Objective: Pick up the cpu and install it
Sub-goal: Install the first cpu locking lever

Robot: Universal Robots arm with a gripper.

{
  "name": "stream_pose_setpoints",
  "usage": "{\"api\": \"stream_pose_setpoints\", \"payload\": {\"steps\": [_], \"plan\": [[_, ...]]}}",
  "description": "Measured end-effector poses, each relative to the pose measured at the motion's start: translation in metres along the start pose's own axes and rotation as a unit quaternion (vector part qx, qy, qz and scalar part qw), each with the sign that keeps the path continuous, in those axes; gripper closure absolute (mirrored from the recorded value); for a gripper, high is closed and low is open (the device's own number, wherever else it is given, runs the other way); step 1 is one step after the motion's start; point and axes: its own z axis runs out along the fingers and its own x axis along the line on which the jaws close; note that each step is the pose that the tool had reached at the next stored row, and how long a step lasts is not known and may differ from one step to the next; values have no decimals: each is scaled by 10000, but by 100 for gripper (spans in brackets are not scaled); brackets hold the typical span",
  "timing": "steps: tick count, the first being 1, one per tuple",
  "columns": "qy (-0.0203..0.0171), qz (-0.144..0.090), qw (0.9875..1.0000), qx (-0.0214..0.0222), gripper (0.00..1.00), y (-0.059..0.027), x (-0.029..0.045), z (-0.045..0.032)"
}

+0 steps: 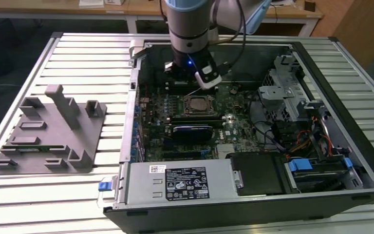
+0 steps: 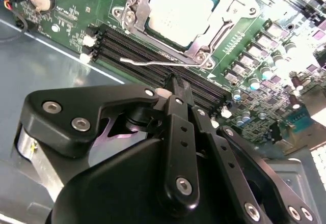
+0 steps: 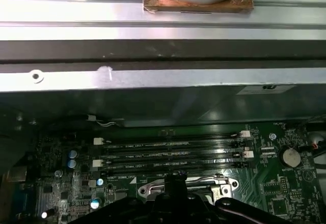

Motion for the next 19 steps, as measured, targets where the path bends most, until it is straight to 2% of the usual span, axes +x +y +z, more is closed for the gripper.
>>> {"api": "stream_pose_setpoints", "payload": {"steps": [3, 5, 13, 19], "plan": [[-51, 172, 9998, 13, 89, -9, -1, 29], [-65, 222, 9997, 17, 89, -10, -8, 37], [-78, 263, 9996, 20, 89, -8, -156, 68], [-92, 268, 9996, 1, 89, -14, -176, 94]]}}
